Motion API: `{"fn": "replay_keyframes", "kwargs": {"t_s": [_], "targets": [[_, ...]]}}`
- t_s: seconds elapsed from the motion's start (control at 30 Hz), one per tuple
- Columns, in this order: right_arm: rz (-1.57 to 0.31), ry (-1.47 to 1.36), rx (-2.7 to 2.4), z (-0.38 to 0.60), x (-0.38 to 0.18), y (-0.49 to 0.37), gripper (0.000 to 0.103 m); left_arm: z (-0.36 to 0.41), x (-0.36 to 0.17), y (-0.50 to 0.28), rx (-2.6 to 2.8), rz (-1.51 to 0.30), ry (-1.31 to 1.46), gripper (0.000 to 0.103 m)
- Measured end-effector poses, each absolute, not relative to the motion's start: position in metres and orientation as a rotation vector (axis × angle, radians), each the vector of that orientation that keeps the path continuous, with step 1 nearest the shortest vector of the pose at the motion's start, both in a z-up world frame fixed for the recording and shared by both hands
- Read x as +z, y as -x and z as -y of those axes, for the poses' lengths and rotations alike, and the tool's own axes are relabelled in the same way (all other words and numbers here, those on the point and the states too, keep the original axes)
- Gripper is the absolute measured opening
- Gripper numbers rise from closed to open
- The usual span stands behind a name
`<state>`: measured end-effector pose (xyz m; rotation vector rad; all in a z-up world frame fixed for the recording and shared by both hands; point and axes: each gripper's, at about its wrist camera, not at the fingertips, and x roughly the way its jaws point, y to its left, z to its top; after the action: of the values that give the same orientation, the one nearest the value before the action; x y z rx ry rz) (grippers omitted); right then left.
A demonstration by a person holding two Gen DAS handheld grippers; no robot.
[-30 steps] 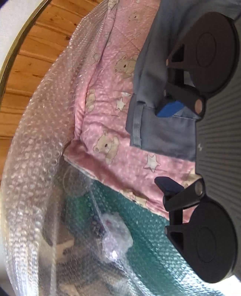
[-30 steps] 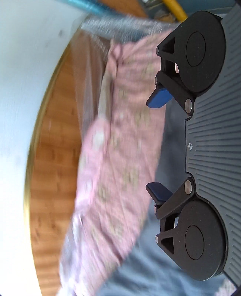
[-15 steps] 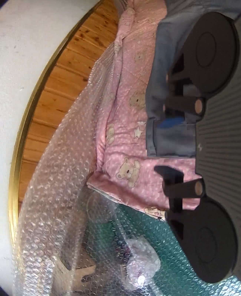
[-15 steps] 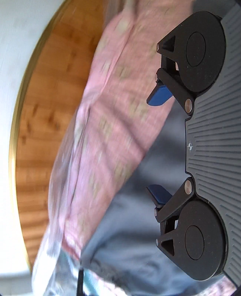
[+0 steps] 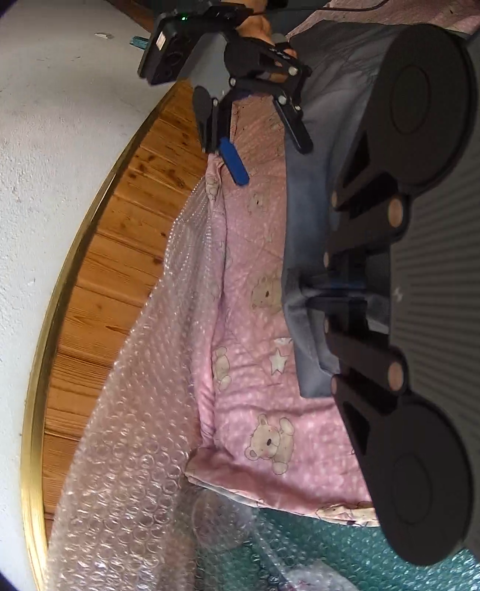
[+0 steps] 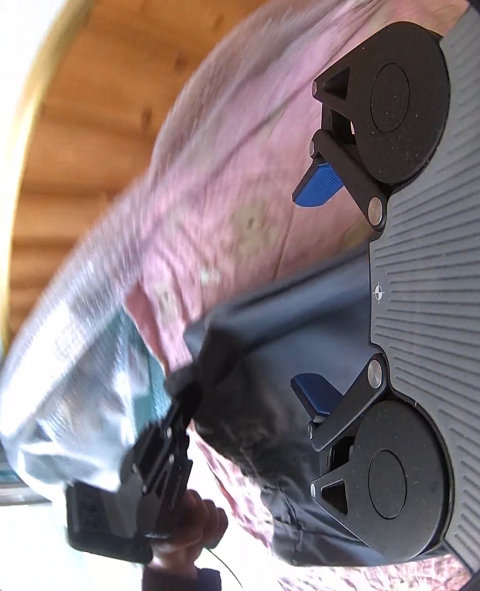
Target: Fold clothes
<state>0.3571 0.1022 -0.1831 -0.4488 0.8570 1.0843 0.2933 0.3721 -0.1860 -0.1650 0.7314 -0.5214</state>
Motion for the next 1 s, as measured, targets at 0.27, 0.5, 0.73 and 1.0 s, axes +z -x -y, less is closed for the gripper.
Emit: {"fn": "replay_keyframes", "kwargs": {"t_s": [0.27, 0.5, 0.73, 1.0], "targets": [[-1.071, 0.317, 1.096, -0.162, -0.237, -0.407, 0.072, -0.403, -0.225, -0.345, -0.568, -0.848, 0.248, 0.004], [-0.903, 0.457, 1.194, -0.167, -0.212, -0.371, 0.004, -0.407, -0.210, -0.338, -0.628, -0.848, 0.071, 0.043], [-0.648, 0.692, 1.290, -0.161, -0.185, -0.313, 0.003, -0.395, -0.185, -0.329, -0.723, -0.832, -0.267, 0.058], [-0.480, 0.927, 1.331, -0.162, -0.182, -0.284, 0.003, -0.348, -0.153, -0.313, -0.860, -0.724, -0.644, 0.093]]}}
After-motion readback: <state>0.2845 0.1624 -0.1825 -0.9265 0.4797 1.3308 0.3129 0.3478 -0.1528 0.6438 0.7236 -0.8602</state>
